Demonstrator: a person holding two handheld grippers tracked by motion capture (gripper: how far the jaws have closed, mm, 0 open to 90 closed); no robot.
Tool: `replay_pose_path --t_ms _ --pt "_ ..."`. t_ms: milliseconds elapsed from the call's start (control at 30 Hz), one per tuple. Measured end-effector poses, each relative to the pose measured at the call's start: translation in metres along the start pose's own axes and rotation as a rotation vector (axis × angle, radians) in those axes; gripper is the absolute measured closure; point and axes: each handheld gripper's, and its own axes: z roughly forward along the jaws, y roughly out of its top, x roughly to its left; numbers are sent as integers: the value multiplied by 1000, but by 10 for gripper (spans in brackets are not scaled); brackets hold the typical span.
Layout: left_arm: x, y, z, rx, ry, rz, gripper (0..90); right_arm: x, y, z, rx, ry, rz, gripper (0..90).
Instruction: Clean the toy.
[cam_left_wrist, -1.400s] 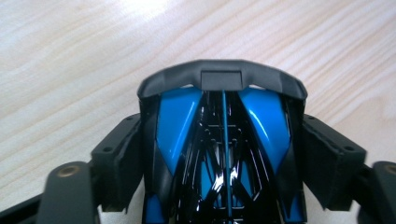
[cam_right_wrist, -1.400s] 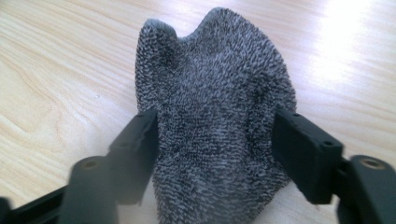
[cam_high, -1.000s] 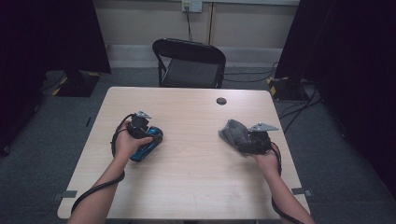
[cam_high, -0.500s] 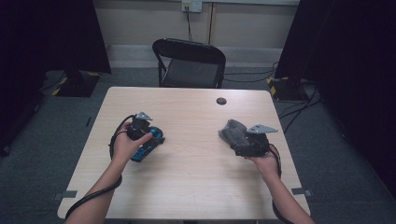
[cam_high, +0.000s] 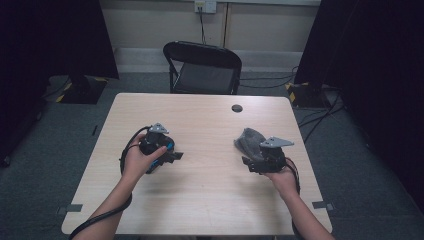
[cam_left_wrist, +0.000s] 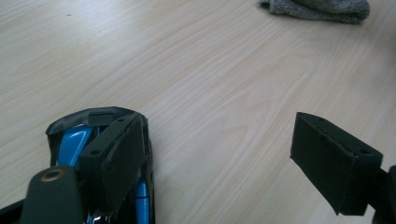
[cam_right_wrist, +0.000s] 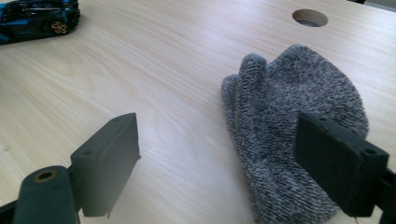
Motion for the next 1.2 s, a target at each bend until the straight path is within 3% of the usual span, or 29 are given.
replay_pose_path --t_ms 367,533,867,1200 --pt "-16 -6 6 8 -24 35 172 15 0 -1 -4 47 -15 144" --pt "-25 -11 10 13 -63 48 172 22 0 -3 -10 66 -24 144" --pt "-39 -21 19 27 -101 66 172 38 -1 0 -7 107 -54 144" --pt "-50 -29 25 38 -117 97 173 51 -5 3 -2 135 -76 144"
